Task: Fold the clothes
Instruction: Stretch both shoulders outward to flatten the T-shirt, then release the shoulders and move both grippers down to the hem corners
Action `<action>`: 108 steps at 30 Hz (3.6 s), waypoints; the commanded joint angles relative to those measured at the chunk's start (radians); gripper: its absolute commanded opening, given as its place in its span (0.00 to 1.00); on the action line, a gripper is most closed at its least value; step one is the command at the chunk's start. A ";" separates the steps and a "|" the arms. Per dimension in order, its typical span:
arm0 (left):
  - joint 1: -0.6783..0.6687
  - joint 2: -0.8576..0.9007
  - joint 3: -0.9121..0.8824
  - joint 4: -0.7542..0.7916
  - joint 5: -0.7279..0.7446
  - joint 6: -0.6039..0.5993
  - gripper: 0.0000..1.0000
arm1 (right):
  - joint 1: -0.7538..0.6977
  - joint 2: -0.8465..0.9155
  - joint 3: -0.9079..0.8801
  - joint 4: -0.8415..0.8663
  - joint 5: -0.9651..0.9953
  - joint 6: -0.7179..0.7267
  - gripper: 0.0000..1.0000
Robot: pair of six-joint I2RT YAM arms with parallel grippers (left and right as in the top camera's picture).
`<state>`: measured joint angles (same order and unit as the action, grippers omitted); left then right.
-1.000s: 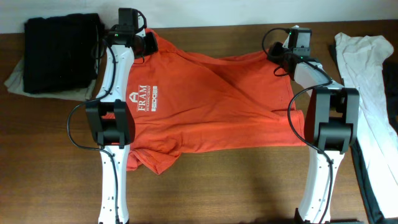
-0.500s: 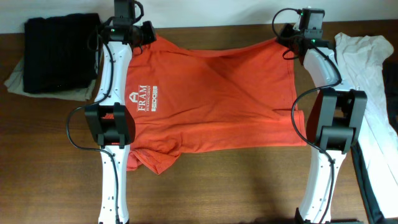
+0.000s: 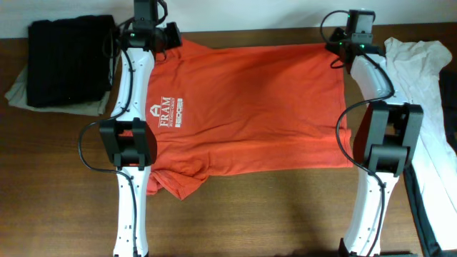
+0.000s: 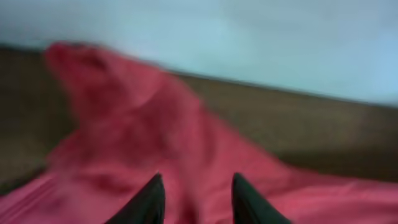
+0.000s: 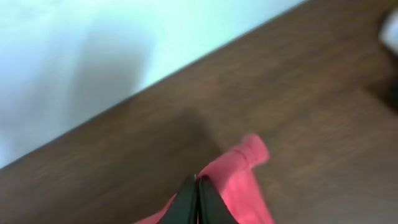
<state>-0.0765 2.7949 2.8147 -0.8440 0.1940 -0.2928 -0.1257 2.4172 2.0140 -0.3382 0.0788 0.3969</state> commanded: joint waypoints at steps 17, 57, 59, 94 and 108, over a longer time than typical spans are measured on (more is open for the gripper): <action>-0.026 0.004 0.031 -0.375 0.006 0.034 0.55 | -0.109 -0.044 0.445 -0.772 -0.406 -0.002 0.99; 0.125 -0.806 -1.104 -0.517 -0.005 0.159 0.23 | 0.209 -0.637 -0.327 -1.160 0.026 0.140 0.99; 0.125 -0.806 -1.213 -0.423 0.024 0.159 0.18 | 0.190 -0.637 -0.444 -1.067 -0.006 0.140 0.99; 0.455 -0.878 -1.656 -0.219 0.124 0.089 0.01 | -0.074 -0.628 -0.998 -0.684 -0.201 0.155 0.04; 0.518 -1.234 -1.657 -0.204 0.117 0.059 0.01 | -0.077 -0.626 -0.890 -0.621 -0.209 0.002 0.09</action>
<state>0.4511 1.5505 1.1576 -1.0534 0.3183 -0.2283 -0.2089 1.7645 1.1278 -0.9817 -0.1329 0.4141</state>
